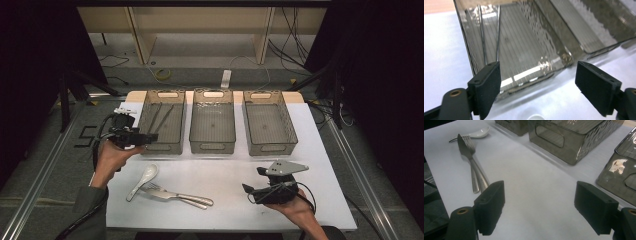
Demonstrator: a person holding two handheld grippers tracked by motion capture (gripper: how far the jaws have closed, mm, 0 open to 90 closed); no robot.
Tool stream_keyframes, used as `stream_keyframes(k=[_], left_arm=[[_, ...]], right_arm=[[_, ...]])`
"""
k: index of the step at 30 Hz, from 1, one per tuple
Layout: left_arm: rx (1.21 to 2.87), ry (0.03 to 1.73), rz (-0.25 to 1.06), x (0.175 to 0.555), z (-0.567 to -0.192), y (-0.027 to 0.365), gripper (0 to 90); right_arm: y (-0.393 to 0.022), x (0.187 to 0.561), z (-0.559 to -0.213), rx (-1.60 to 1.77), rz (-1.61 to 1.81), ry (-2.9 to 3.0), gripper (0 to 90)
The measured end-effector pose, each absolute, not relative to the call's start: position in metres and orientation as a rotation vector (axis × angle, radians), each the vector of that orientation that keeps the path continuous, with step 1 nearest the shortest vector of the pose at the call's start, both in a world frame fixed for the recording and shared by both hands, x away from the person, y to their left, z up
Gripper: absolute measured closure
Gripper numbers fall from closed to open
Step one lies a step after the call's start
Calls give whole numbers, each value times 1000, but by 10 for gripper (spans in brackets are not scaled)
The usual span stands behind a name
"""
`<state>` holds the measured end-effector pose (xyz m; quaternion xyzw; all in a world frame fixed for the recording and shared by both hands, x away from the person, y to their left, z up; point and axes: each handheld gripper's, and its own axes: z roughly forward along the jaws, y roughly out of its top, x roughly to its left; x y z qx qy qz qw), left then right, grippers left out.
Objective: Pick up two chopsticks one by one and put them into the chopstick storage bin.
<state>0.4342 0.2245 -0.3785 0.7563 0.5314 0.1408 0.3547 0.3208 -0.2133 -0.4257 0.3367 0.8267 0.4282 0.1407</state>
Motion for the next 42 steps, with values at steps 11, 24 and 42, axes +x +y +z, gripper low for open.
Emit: stream_keyframes(k=[11,24,42], left_arm=[[1984,1382,328,423,-396,235,182],[2024,1386,311,414,-412,242,171],[2106,1480,258,404,-419,249,174]], right_arm=[[-213,320,-426,968,1238,2394,252],[-218,322,-427,984,1251,2377,248],[-218,323,-428,986,1248,2384,246]])
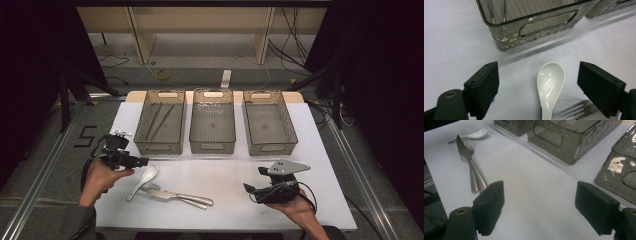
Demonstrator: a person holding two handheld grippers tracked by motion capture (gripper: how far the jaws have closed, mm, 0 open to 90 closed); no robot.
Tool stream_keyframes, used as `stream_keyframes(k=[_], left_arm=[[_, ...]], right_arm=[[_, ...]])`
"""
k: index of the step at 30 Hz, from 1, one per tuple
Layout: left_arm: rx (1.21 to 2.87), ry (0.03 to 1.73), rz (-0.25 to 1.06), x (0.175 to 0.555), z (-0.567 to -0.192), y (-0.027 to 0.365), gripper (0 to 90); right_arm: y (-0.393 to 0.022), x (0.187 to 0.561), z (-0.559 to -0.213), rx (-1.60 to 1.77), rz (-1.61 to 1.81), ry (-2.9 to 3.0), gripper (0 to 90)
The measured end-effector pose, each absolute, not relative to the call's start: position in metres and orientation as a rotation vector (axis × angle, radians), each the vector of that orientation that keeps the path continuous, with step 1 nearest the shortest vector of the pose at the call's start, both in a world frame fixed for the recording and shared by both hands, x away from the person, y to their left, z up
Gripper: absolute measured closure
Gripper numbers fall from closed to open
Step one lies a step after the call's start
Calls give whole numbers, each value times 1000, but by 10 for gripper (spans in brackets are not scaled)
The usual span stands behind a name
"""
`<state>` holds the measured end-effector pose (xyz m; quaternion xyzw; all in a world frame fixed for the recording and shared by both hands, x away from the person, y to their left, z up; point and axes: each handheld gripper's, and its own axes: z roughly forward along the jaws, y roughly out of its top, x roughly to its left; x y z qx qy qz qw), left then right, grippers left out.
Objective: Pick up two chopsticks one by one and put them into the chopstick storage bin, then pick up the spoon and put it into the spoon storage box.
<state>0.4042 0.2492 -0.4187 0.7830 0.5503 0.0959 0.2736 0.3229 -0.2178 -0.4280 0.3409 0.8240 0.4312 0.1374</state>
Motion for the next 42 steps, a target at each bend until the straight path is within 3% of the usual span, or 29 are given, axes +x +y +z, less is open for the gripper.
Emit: stream_keyframes(k=[16,42], left_arm=[[2196,1534,178,400,-430,251,225],[2324,1497,-29,394,-449,248,580]], right_arm=[[-218,323,-429,988,1242,2390,246],[-214,321,-429,967,1232,2409,250]])
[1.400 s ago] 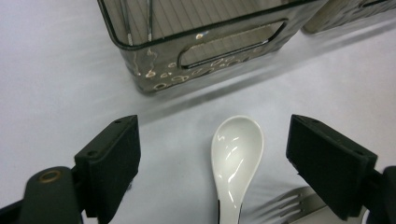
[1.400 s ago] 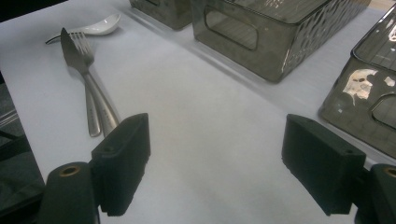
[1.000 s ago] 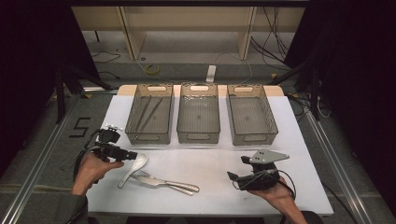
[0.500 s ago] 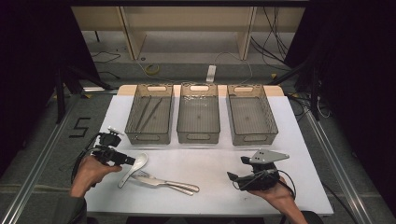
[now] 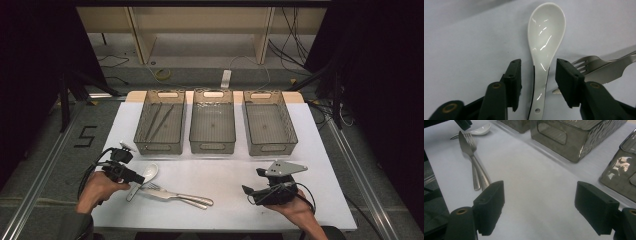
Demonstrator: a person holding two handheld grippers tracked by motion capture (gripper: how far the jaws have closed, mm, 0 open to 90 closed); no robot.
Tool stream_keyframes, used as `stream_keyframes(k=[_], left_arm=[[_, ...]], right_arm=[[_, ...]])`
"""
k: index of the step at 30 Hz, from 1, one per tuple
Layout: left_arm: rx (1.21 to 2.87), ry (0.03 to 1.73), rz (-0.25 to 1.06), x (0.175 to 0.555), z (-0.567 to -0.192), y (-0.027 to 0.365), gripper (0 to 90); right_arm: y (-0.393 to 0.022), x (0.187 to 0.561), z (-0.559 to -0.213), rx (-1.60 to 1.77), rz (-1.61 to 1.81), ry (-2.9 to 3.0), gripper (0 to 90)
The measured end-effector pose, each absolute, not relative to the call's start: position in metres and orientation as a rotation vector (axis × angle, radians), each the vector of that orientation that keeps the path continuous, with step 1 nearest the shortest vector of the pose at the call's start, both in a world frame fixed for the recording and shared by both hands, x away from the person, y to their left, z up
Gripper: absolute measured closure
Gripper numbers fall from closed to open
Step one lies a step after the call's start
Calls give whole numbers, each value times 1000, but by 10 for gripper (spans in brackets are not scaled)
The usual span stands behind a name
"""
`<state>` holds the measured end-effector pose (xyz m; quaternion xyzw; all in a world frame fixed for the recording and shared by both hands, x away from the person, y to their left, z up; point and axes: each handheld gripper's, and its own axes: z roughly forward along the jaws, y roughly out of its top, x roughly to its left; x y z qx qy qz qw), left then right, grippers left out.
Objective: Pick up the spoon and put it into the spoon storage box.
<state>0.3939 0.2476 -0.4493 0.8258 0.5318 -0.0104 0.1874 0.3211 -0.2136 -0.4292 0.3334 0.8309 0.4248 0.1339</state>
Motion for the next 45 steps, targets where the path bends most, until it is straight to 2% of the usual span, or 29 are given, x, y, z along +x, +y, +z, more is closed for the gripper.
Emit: stream_keyframes(k=[10,18,27,35,45], left_arm=[[2366,1505,-69,395,-461,241,698],[2373,1476,-109,396,-464,241,725],[2331,1438,-196,397,-465,241,828],[2372,1421,-84,397,-462,234,845],[2276,1417,65,398,-443,246,846]], right_arm=[[-211,320,-430,952,1218,2423,251],[-211,320,-430,950,1213,2424,252],[-211,320,-430,950,1206,2424,255],[-211,320,-430,947,1209,2423,256],[-212,319,-429,952,1208,2421,256]])
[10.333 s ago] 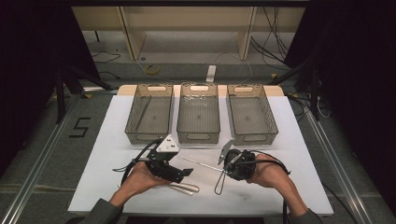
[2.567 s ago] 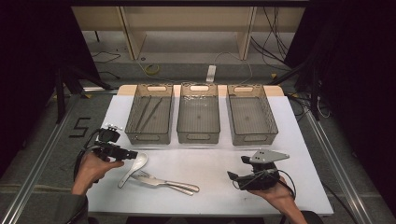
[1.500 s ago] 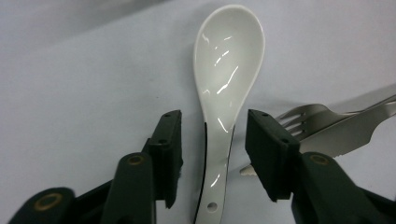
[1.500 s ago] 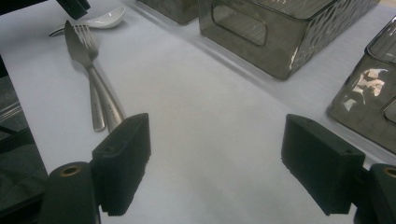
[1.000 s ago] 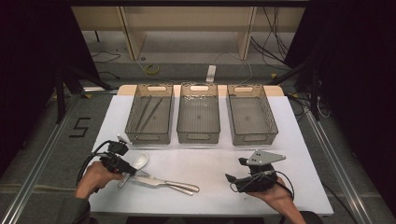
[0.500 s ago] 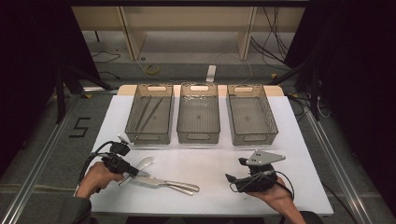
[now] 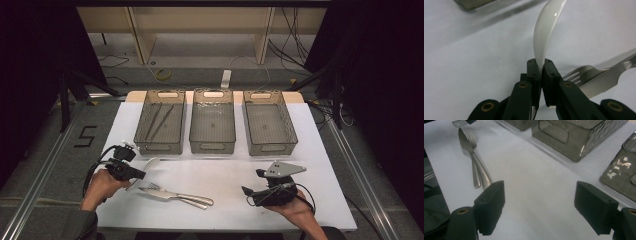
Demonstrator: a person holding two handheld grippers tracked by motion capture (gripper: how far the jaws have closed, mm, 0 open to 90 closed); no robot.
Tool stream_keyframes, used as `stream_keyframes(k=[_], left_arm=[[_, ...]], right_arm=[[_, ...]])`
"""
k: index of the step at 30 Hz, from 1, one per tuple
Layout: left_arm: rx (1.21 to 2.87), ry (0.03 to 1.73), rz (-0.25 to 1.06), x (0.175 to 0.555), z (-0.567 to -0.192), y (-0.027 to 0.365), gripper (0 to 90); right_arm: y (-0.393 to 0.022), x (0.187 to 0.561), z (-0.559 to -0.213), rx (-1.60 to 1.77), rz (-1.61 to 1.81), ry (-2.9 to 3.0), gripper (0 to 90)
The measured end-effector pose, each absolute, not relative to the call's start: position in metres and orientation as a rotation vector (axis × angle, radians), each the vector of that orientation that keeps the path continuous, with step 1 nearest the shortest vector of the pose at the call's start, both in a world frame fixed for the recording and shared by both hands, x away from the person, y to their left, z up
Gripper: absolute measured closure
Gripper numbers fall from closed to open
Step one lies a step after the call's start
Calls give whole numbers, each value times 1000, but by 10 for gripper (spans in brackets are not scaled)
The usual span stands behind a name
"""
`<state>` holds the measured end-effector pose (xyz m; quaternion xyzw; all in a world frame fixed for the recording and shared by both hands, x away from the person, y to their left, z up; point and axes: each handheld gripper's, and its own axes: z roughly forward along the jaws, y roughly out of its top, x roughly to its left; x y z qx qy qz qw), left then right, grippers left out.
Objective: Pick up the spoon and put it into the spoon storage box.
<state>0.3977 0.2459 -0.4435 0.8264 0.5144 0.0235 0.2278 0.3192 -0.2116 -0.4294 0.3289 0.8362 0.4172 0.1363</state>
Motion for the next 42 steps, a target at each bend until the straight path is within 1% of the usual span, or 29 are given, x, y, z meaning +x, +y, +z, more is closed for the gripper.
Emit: stream_keyframes(k=[7,11,18,25,32,35,40,42], left_arm=[[2173,1395,136,397,-427,250,846],[2110,1350,119,397,-416,248,846],[2085,1296,111,402,-409,233,846],[2071,1226,122,410,-393,215,846],[2042,1205,141,430,-384,201,846],[2025,1188,128,438,-382,191,846],[2024,1172,148,449,-378,175,846],[2020,1166,134,454,-378,171,846]], right_arm=[[-212,320,-430,954,1208,2419,256],[-212,319,-429,960,1212,2415,256],[-212,320,-430,964,1211,2415,256],[-213,321,-431,971,1207,2415,256],[-213,322,-432,980,1214,2413,255],[-213,323,-433,983,1215,2412,253],[-214,323,-433,988,1220,2410,253],[-214,323,-433,989,1224,2409,253]])
